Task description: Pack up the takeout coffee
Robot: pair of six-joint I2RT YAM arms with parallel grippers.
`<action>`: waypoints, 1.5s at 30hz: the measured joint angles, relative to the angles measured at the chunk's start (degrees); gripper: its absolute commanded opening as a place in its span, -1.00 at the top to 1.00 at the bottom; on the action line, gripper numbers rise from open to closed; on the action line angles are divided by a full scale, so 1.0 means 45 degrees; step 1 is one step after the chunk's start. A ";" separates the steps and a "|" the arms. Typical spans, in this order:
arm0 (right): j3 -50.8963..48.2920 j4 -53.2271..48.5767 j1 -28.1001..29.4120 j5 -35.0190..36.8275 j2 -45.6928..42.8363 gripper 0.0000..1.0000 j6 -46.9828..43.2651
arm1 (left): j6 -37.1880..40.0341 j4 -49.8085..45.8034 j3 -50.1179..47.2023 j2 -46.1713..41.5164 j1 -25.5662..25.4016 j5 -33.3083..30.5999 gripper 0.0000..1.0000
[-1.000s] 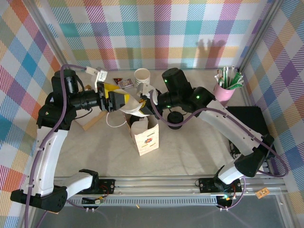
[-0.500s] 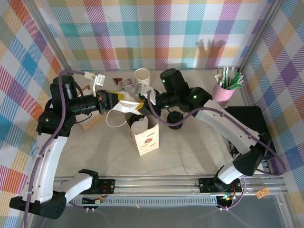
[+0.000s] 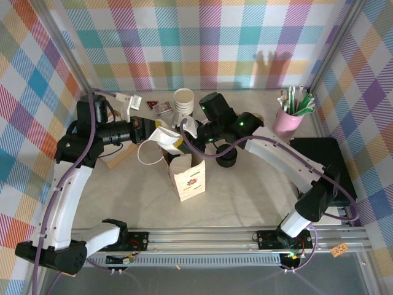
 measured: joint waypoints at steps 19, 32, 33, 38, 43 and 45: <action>0.0049 -0.1039 -0.0141 0.0607 0.0155 -0.60 -0.0034 | 0.1307 -0.4755 0.2526 0.2929 -0.1739 -0.1700 1.00; -0.0384 0.0019 -0.0505 0.0593 -0.1919 -0.76 0.0214 | 0.1297 -0.5974 0.3551 0.4498 -0.2866 -0.2589 0.65; -0.0384 0.0073 -0.0505 0.0597 -0.1957 -0.76 0.0248 | 0.1307 -0.6013 0.3599 0.4600 -0.2929 -0.2652 0.54; -0.0389 0.0165 -0.0505 0.0748 -0.1987 -0.78 0.0350 | 0.1345 -0.6382 0.3925 0.4828 -0.3172 -0.3021 -0.06; -0.0437 0.0248 -0.0510 0.1064 -0.2225 -0.79 0.0345 | 0.1341 -0.6581 0.4124 0.4891 -0.3332 -0.3201 -0.41; -0.0559 0.0398 -0.0559 0.1219 -0.2419 -0.79 0.0355 | 0.1345 -0.6654 0.4265 0.4906 -0.3351 -0.3288 -0.51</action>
